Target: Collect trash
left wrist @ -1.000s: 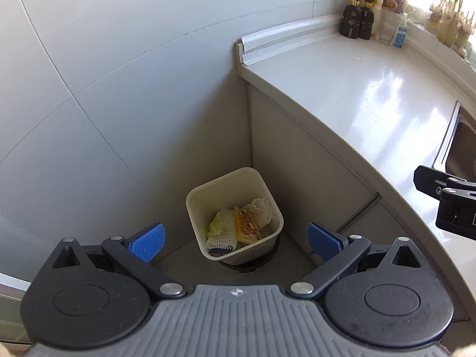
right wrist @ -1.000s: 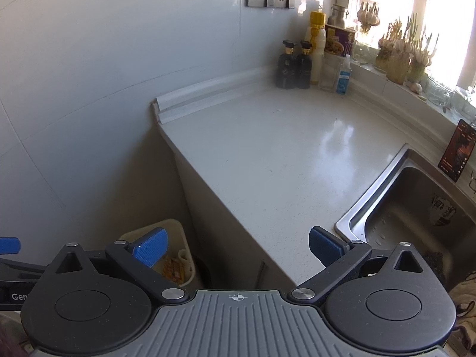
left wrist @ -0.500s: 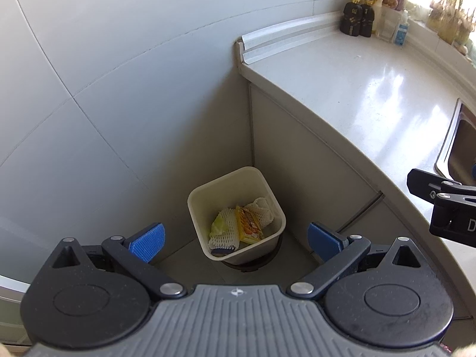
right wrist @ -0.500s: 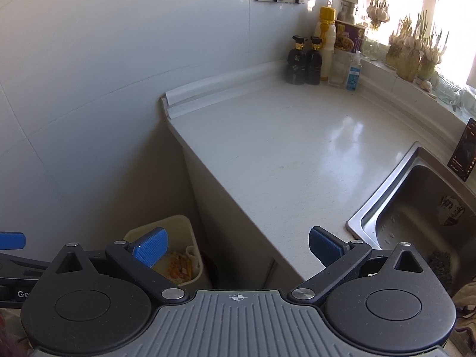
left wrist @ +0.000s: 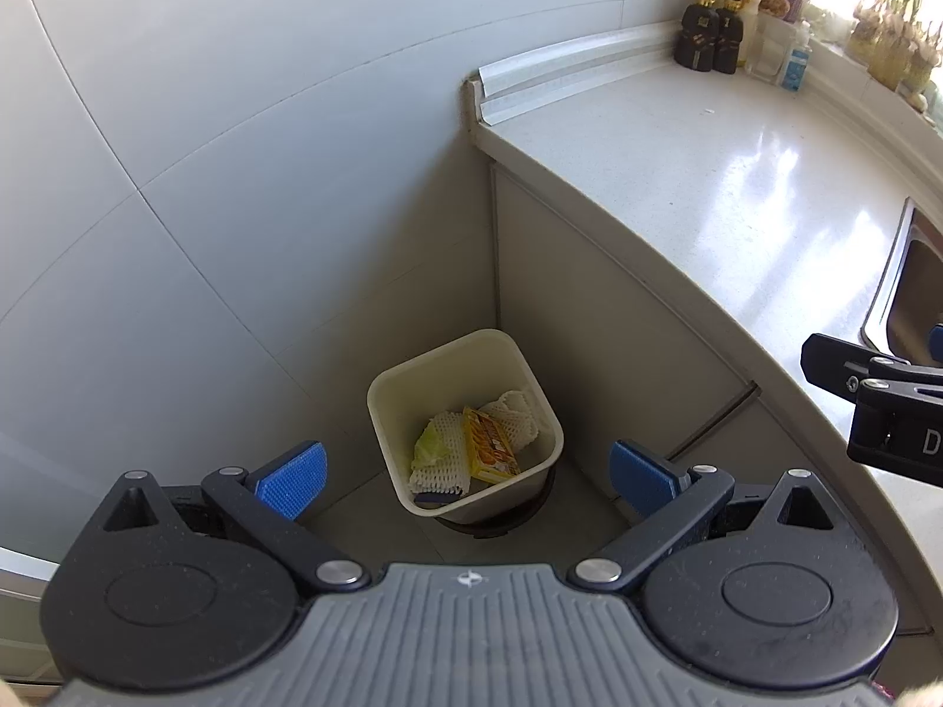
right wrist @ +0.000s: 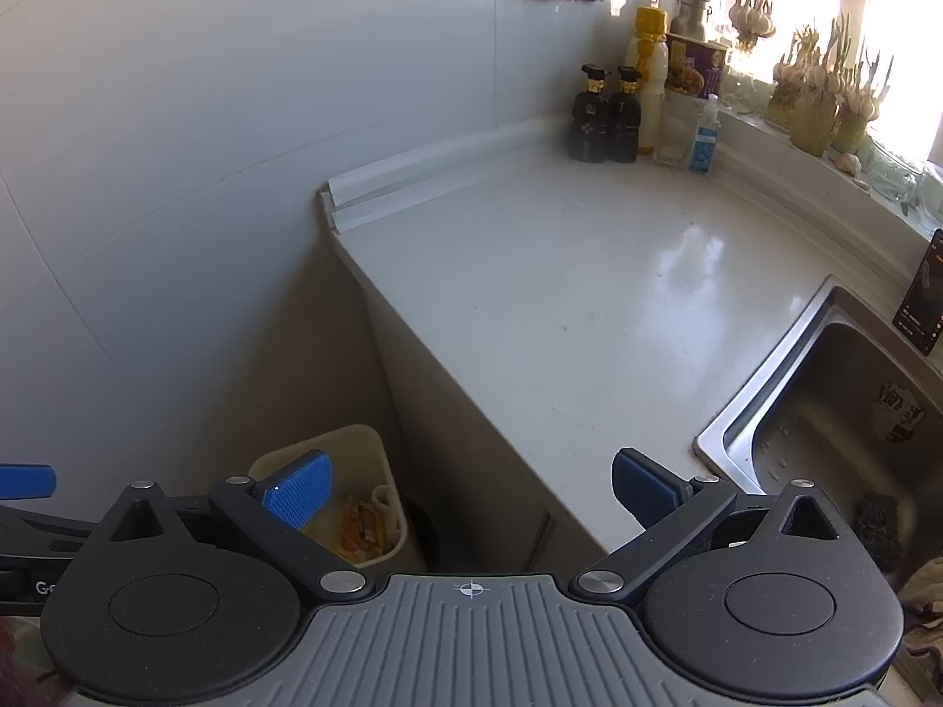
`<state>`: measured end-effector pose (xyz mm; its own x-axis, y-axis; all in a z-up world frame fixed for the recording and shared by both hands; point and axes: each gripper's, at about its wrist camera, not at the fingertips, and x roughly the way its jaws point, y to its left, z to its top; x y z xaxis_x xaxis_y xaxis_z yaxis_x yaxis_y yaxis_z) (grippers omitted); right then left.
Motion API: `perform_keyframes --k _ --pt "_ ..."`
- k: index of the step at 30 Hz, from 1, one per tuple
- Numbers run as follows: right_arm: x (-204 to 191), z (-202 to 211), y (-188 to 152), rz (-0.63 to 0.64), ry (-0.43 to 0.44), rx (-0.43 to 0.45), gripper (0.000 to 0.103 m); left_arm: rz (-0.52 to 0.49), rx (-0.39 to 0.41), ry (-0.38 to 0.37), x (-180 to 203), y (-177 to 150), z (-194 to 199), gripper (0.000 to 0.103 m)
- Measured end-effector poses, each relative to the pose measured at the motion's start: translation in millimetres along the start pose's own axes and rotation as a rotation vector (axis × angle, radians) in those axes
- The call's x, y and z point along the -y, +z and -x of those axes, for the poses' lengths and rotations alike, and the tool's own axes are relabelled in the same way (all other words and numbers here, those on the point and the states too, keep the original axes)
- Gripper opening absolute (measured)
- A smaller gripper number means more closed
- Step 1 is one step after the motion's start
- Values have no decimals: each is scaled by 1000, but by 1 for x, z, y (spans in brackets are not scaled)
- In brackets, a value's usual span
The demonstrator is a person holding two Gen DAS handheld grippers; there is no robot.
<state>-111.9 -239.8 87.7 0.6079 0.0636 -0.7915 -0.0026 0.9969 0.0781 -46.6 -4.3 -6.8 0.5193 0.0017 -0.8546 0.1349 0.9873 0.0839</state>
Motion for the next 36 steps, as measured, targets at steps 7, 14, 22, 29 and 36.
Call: perform_keyframes --k 7,14,22,29,36 --pt "-3 -2 1 1 2 -4 102 2 -4 -3 0 1 -1 102" --pt "-4 -5 3 3 3 -7 102 6 -10 -8 -2 2 -3 102" --pt "-4 -8 4 7 5 -13 102 11 -17 -16 -4 5 -6 102" --pt "-5 -14 7 10 5 -26 102 23 -34 -30 -9 9 -14 102" --pt "-4 -24 10 4 14 -36 102 22 -54 -44 -8 14 -22 102"
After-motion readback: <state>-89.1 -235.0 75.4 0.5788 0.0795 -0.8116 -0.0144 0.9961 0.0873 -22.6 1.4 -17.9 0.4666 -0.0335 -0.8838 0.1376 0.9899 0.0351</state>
